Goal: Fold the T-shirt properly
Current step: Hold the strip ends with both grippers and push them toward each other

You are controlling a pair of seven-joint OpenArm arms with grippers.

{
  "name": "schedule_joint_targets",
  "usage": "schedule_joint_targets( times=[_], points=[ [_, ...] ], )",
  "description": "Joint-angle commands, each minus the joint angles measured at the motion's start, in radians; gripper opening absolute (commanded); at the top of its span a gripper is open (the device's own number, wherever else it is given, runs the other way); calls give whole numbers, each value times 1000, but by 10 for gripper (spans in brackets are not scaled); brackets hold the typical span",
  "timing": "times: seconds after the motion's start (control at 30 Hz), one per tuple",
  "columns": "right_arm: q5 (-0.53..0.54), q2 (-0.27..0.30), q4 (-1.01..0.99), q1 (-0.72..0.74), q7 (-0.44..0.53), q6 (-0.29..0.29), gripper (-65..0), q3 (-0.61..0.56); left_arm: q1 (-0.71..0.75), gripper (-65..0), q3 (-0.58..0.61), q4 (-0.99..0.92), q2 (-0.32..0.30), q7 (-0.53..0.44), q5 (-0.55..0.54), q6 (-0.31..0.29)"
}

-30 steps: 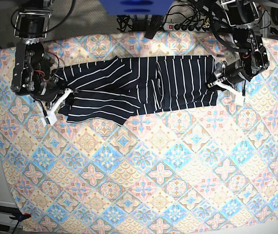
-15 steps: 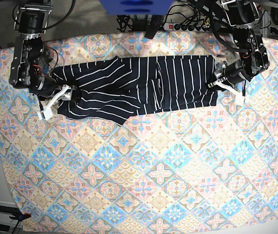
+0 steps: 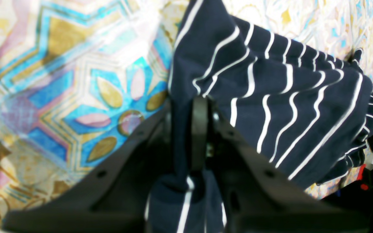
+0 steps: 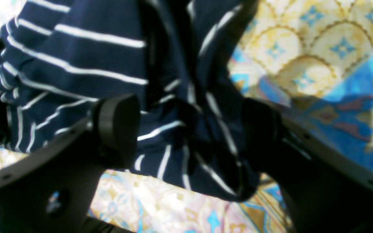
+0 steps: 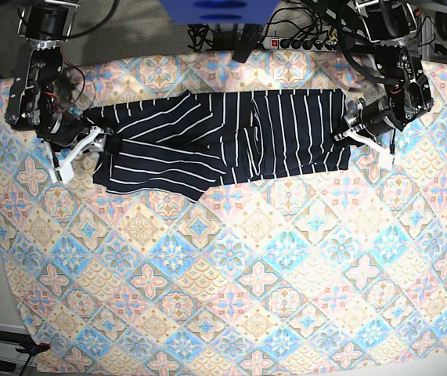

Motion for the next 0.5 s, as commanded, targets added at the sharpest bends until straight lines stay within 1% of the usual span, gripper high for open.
schedule_joint_targets(
  times=[0.0,0.2,0.47],
  points=[
    [16,9,20,17,13,8,-175,-11,-8,-650,-3,12,-14,-7,-13,-7],
    [14,8,17,28,18,8,-175,-53,-8,-650,-3,12,-14,-7,-13,-7],
    [13,8,-85,68,28,8,-175,-53,-8,-650,-3,12,-14,-5,-11,-7]
  ],
)
